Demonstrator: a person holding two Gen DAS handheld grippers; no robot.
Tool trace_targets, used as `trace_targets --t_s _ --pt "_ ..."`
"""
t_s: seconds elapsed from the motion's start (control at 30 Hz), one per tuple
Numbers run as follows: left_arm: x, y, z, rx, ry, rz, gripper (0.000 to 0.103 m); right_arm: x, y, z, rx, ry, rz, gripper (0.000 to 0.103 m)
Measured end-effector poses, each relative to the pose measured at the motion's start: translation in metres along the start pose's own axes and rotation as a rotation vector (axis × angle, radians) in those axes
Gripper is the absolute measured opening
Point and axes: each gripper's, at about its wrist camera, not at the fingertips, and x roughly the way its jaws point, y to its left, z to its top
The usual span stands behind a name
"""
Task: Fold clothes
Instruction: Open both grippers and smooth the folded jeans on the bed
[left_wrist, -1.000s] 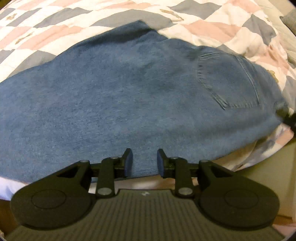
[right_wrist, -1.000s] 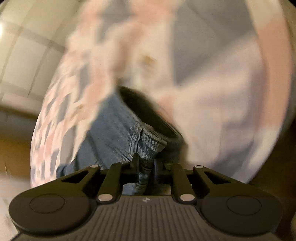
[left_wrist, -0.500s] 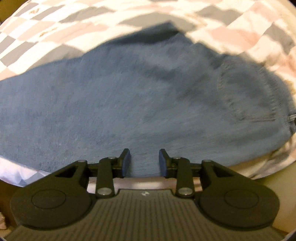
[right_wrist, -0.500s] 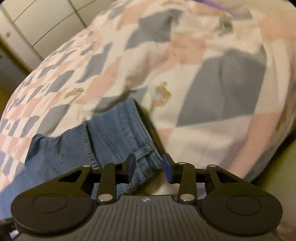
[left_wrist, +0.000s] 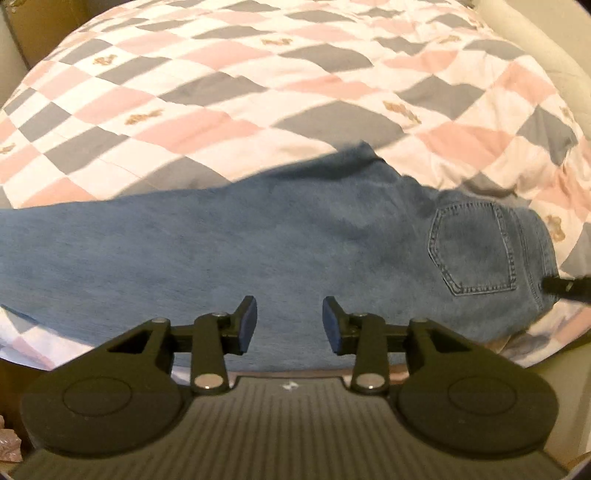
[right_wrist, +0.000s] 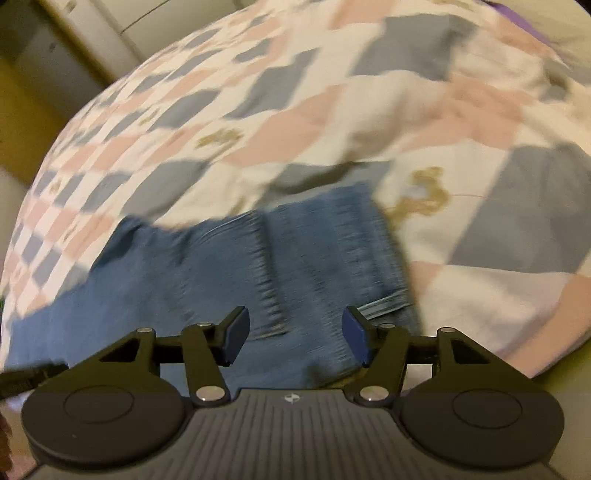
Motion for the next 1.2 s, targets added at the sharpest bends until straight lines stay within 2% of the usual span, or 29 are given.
trace_targets --t_s 0.13,0.27,0.37,0.67,0.97,1.2 --pt "-0.025 0.021 0.007 -0.010 -0.022 0.001 0.036 0.000 0.046 -0.013 -0.040 0.046 -0.003 0.065" --pt "-0.036 0.055 0.005 0.046 -0.023 0.004 0.038 -0.012 0.090 -0.028 -0.055 0.016 -0.029 0.073" --pt "-0.043 0.082 0.002 0.088 -0.026 0.001 0.039 -0.017 0.123 -0.045 -0.018 -0.002 -0.037 0.074" --pt "-0.064 0.171 -0.019 0.184 -0.009 -0.050 0.040 -0.008 0.217 -0.105 0.070 0.019 -0.120 0.075" --pt "-0.081 0.199 -0.036 0.296 -0.027 -0.141 0.042 -0.041 0.289 -0.155 0.102 -0.024 -0.217 0.075" --pt "-0.073 0.213 -0.024 0.275 -0.015 -0.139 0.044 -0.041 0.308 -0.151 0.094 -0.018 -0.229 0.076"
